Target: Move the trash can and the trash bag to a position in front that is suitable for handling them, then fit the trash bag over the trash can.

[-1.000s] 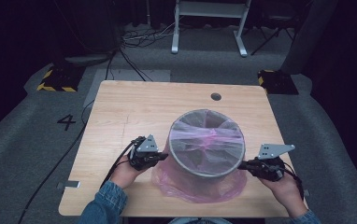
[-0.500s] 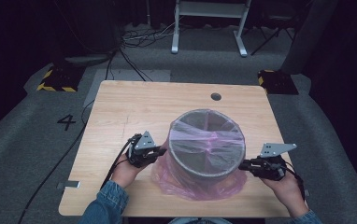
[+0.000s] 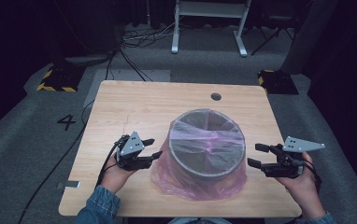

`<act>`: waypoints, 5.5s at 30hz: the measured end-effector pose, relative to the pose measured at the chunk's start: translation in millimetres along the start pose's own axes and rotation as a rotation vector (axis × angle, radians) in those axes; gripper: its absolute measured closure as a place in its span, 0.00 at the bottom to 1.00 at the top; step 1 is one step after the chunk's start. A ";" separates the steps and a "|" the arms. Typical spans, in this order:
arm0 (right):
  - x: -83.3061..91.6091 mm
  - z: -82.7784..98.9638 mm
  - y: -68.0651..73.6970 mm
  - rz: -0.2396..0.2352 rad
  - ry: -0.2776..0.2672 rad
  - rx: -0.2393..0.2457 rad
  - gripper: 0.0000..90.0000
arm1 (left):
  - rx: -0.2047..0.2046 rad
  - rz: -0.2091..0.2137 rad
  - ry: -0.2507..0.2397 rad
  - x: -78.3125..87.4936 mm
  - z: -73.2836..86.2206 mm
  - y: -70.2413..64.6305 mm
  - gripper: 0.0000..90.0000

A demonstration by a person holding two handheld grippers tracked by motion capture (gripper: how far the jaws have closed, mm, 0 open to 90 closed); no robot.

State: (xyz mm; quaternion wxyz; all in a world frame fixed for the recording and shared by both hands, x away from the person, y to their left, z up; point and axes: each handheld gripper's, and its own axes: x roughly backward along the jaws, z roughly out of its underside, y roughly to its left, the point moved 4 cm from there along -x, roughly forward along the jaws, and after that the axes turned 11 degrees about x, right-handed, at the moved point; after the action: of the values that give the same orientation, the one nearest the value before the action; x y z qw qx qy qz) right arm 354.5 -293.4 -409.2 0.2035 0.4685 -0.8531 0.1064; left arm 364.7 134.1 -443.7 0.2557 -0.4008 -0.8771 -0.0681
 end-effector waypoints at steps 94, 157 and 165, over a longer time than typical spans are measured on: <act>-184.0 -111.2 40.9 0.015 0.309 0.072 0.35 | 0.264 -0.252 0.180 5.8 96.8 81.3 0.38; -135.1 -141.7 96.3 -0.319 0.206 0.290 0.28 | 0.277 -0.263 0.179 5.2 96.5 80.8 0.37; -161.2 -119.4 89.8 -0.290 0.330 0.301 0.27 | 0.275 -0.264 0.181 5.2 96.4 81.1 0.37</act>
State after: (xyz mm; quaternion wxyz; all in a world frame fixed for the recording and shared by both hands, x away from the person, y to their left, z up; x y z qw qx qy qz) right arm 385.4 -78.8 -373.5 0.2812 0.5870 -0.7069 0.2769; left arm 383.7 223.2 -530.9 0.3744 -0.2358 -0.8966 -0.0166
